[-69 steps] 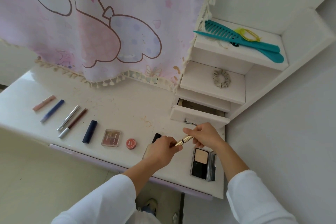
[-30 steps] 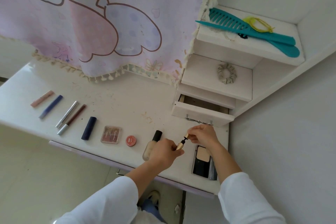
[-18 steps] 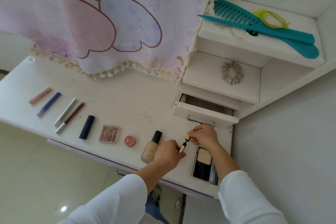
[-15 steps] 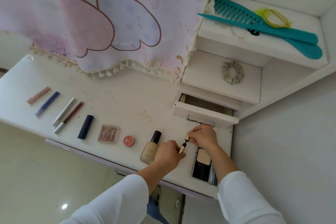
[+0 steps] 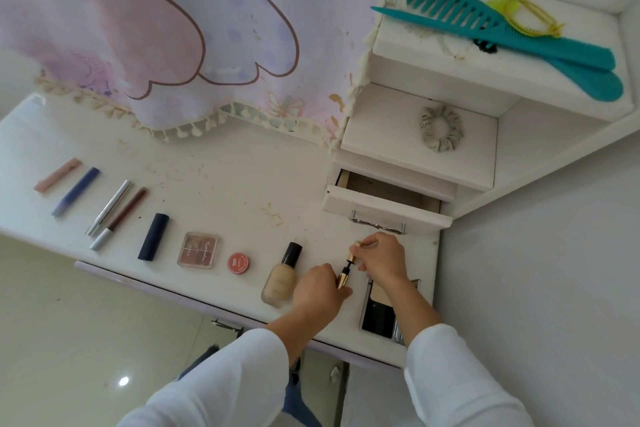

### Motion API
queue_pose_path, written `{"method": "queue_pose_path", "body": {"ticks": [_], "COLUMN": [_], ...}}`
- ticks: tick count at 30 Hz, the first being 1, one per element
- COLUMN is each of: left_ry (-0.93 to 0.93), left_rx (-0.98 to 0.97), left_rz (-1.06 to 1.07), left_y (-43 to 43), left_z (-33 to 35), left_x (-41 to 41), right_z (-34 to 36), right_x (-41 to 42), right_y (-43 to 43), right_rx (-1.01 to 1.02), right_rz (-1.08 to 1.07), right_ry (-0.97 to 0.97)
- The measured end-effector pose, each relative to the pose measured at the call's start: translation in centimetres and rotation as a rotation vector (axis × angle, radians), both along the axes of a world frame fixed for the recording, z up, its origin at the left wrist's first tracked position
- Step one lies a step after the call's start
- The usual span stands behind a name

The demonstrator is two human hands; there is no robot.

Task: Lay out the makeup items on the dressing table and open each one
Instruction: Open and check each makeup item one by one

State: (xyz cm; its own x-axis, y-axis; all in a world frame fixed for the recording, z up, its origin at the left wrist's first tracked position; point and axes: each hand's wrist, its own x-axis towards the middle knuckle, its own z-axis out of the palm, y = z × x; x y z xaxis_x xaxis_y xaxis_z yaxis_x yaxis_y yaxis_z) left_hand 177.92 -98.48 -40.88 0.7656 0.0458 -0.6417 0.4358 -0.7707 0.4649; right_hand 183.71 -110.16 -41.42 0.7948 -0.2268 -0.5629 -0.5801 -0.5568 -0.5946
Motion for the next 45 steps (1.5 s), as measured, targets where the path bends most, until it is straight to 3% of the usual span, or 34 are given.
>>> {"method": "queue_pose_path", "body": {"ticks": [14,21,23,28,37,45], "left_ry": [-0.155,-0.163,-0.23,-0.281,-0.062,-0.005], "left_rx": [0.039,-0.007,-0.013,-0.004,0.015,-0.054], "left_rz": [-0.117,-0.042,0.05,0.133,0.194,0.186], "left_y": [2.7,3.4,7.8,8.5,9.5,9.6], "left_z": [1.4,1.5,2.1,2.0,1.3,1.2], "left_x": [-0.4,-1.0,-1.8,-1.9,-2.9,-2.6], "right_z": [0.9,0.6,1.9,2.0,2.2,2.6], "right_x": [-1.2,-1.7,-1.6,-1.3,-0.7,-0.9], "right_y": [0.6,1.1,5.7,6.6,10.2,9.9], "right_rx": [-0.006,-0.108,-0.14,-0.131,-0.118,-0.05], "right_rz": [-0.005,0.074,0.192,0.249,0.493,0.486], "right_ry": [-0.049,-0.01,-0.077,-0.105,-0.004,0.021]}}
